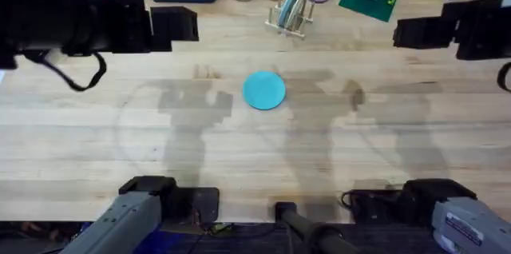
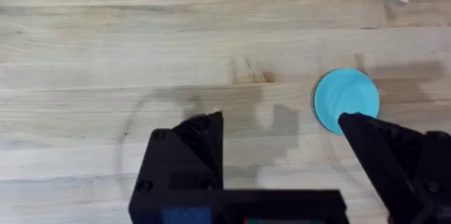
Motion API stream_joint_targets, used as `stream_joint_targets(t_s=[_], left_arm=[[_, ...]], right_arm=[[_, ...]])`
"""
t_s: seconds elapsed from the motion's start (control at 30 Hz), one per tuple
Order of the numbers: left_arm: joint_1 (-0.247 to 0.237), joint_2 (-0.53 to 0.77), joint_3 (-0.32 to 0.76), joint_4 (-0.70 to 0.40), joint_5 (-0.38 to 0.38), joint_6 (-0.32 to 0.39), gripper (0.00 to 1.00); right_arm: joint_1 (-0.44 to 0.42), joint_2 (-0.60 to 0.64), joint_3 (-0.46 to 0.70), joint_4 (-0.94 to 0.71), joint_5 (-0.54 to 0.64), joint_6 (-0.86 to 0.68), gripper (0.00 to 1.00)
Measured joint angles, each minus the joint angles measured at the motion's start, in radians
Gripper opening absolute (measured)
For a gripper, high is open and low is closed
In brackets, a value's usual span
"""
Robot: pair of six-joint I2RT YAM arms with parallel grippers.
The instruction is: Pick up the plates from the table one by one and place each into a slot on the dish rack.
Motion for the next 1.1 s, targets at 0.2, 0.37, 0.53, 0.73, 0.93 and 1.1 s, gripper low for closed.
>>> stream_joint_targets(t_s=[0.2, 0.37, 0.53, 0.73, 0.93, 1.1], left_arm=[[0.0, 0.055, 0.0, -0.003, 0.008, -0.003, 0.994], [0.0, 0.091, 0.0, -0.019, 0.026, -0.004, 0.993], [0.0, 0.119, 0.0, -0.02, 0.032, -0.011, 0.676], [0.0, 0.127, 0.0, -0.02, 0.033, -0.011, 0.046], [0.0, 0.127, 0.0, -0.02, 0.064, -0.011, 0.042], [0.0, 0.127, 0.0, -0.02, 0.171, -0.011, 0.042]], right_arm=[[0.0, 0.0, 0.002, 0.0, 0.0, 0.0, 0.994], [0.0, 0.0, 0.002, 0.0, 0.0, 0.0, 0.994], [0.0, 0.0, 0.002, 0.0, 0.0, 0.0, 0.994], [0.0, 0.0, 0.002, 0.0, 0.0, 0.0, 0.994], [0.0, 0.0, 0.002, 0.0, 0.0, 0.0, 0.994], [0.0, 0.0, 0.002, 0.0, 0.0, 0.0, 0.994]])
